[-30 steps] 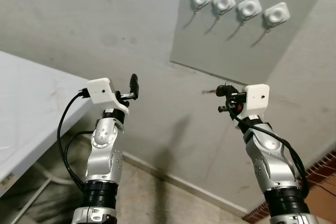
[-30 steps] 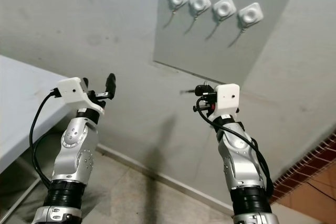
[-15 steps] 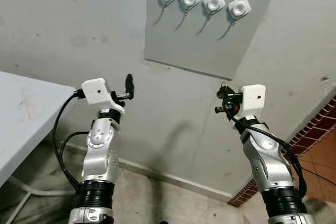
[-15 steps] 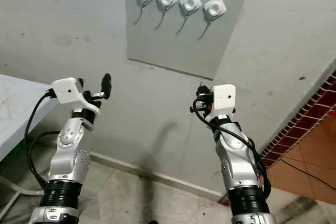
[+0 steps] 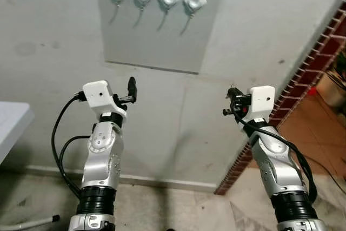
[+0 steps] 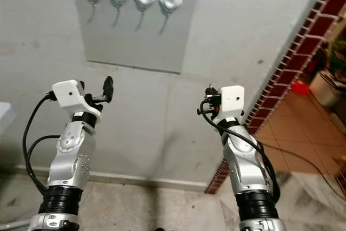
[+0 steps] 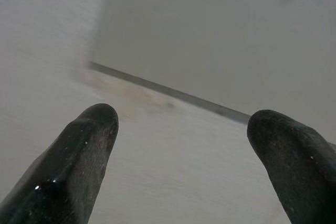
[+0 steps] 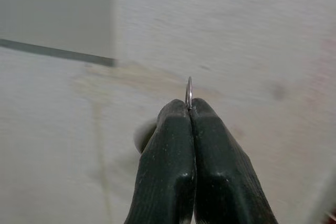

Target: Hang keys on a hook

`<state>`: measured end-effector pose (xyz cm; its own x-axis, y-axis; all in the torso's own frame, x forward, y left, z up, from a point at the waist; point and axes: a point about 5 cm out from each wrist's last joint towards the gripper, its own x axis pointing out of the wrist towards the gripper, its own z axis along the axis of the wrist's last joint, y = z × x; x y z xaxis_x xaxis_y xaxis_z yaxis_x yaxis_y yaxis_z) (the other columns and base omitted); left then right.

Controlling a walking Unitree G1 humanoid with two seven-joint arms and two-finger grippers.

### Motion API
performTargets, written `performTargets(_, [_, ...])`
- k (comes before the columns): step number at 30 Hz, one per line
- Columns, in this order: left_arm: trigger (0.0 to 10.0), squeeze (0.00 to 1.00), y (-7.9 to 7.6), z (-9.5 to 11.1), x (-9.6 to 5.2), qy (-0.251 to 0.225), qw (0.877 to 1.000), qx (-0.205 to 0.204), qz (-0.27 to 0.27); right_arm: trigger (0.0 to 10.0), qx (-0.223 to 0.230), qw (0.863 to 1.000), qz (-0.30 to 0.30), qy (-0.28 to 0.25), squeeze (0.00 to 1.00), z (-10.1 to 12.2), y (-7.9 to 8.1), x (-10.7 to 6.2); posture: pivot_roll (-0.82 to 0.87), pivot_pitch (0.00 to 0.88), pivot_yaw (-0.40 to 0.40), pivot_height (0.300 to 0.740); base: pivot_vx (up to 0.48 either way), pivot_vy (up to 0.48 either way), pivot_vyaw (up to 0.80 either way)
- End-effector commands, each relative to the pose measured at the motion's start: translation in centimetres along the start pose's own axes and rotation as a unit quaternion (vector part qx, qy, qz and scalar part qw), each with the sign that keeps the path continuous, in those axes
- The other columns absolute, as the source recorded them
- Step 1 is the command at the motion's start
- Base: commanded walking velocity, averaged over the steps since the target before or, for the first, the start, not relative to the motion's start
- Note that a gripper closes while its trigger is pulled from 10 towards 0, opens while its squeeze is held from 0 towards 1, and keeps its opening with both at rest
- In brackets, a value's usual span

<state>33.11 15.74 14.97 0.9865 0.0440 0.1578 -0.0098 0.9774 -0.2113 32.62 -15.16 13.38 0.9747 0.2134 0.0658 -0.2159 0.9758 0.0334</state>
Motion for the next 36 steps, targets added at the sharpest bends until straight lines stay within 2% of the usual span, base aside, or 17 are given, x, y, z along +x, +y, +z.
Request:
performTargets(1, [10.0, 0.00, -0.7, 0.1, 0.2, 0.006, 1.000, -0.002, -0.005, 10.0, -0.003, 1.000, 0.000, -0.014, 0.00, 0.9, -0.3, 0.2, -0.03, 0.000, -0.087, 0.740, 0.000, 0.000, 0.00])
performTargets(7, [10.0, 0.00, -1.4, 0.3, 0.3, 0.009, 1.000, 0.007, -0.017, 10.0, -0.010, 1.000, 0.010, 0.005, 0.00, 0.5, -0.2, 0.2, -0.03, 0.000, -0.088, 0.740, 0.000, 0.000, 0.00])
performTargets(9, [10.0, 0.00, -1.8, 0.4, 0.4, 0.011, 1.000, 0.014, -0.024, 10.0, -0.008, 0.999, 0.037, 0.013, 0.00, 0.4, 0.2, 0.3, -0.04, 0.000, -0.086, 0.740, 0.000, 0.000, 0.00])
performTargets(15, [10.0, 0.00, -2.9, 0.6, 0.6, 0.022, 0.999, 0.018, -0.045, 10.0, -0.011, 0.996, 0.093, -0.009, 0.00, 1.5, 1.2, 0.7, -0.04, 0.000, -0.082, 0.740, 0.000, 0.000, 0.00])
performTargets(23, [10.0, 0.00, -4.0, 0.4, 0.9, 0.032, 0.997, 0.023, -0.068, 10.0, -0.012, 0.994, 0.107, -0.027, 0.00, 2.7, 1.4, 1.5, -0.05, 0.000, -0.084, 0.740, 0.000, 0.000, 0.00])
performTargets(27, [10.0, 0.00, -4.2, 0.3, 0.9, 0.043, 0.997, 0.017, -0.065, 10.0, -0.016, 0.994, 0.108, -0.025, 0.00, 2.7, 1.2, 1.4, -0.05, 0.000, -0.086, 0.740, 0.000, 0.000, 0.00])
performTargets(31, [10.0, 0.00, -4.1, 0.5, 0.9, 0.030, 0.997, 0.015, -0.064, 10.0, -0.013, 0.994, 0.108, -0.021, 0.00, 2.5, 1.0, 1.1, -0.05, 0.000, -0.087, 0.740, 0.000, 0.000, 0.00])
performTargets(34, [10.0, 0.00, -4.1, 0.1, 0.9, 0.049, 0.997, -0.026, -0.057, 10.0, -0.011, 0.994, 0.110, -0.019, 0.00, 2.2, 1.1, 0.9, -0.05, 0.000, -0.087, 0.740, 0.000, 0.000, 0.00])
performTargets(36, [10.0, 0.00, -4.2, 0.0, 0.8, 0.051, 0.996, -0.033, -0.058, 10.0, -0.011, 0.994, 0.111, -0.018, 0.00, 2.1, 1.2, 0.7, -0.06, 0.000, -0.087, 0.740, 0.000, 0.000, 0.00])
